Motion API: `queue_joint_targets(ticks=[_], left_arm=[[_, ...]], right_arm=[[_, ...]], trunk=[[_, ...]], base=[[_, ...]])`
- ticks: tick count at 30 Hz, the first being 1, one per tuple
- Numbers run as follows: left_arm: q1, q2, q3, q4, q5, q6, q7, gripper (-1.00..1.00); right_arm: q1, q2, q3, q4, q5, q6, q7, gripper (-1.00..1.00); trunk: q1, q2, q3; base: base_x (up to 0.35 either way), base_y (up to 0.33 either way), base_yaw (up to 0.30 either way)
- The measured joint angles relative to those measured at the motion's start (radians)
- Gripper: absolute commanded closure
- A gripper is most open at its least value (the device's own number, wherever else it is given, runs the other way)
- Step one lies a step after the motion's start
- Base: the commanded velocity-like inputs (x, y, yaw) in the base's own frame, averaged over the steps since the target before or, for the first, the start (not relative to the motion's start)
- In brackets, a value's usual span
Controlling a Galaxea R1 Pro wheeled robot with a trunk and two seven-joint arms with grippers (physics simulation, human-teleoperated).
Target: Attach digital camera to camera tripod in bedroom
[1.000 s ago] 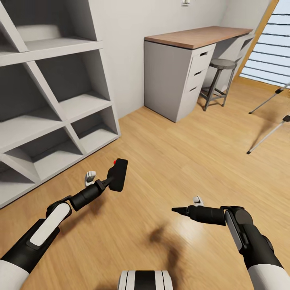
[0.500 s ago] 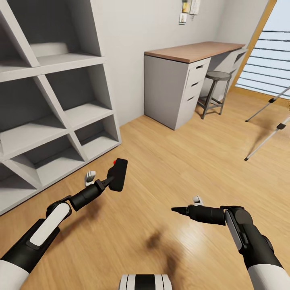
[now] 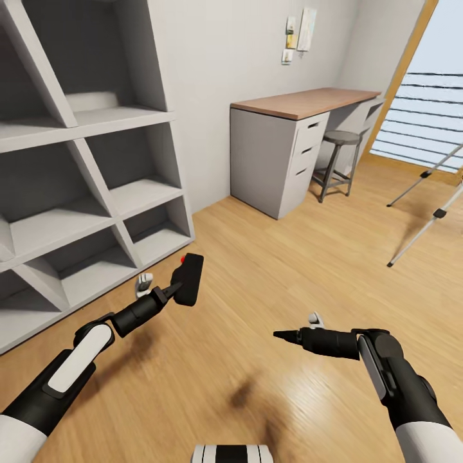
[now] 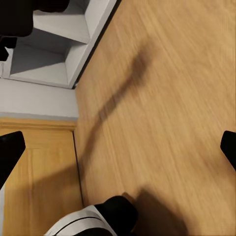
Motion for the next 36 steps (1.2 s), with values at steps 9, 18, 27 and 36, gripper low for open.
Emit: queue_joint_targets(ticks=[9, 18, 27, 36], left_arm=[[0.0, 0.001, 0.003, 0.02, 0.0, 0.012, 0.01, 1.0], [0.0, 0.001, 0.006, 0.071, 0.001, 0.025, 0.011, 1.0], [0.0, 0.002, 0.006, 0.077, 0.003, 0.026, 0.011, 1.0], [0.0, 0.003, 0.006, 0.077, 0.004, 0.026, 0.011, 1.0]], right_arm=[[0.0, 0.001, 0.0, 0.0, 0.002, 0.0, -0.004, -1.0], [0.0, 0.0, 0.0, 0.005, 0.008, 0.0, -0.007, -1.0], [0.0, 0.001, 0.0, 0.006, 0.01, 0.0, -0.007, -1.0], [0.0, 0.0, 0.0, 0.007, 0.01, 0.0, -0.007, -1.0]], trunk=[[-0.004, 0.002, 0.035], [-0.008, 0.004, 0.07], [-0.012, 0.006, 0.104], [-0.016, 0.008, 0.139]], base=[[0.0, 0.0, 0.0], [0.0, 0.0, 0.0], [0.0, 0.0, 0.0], [0.0, 0.0, 0.0]])
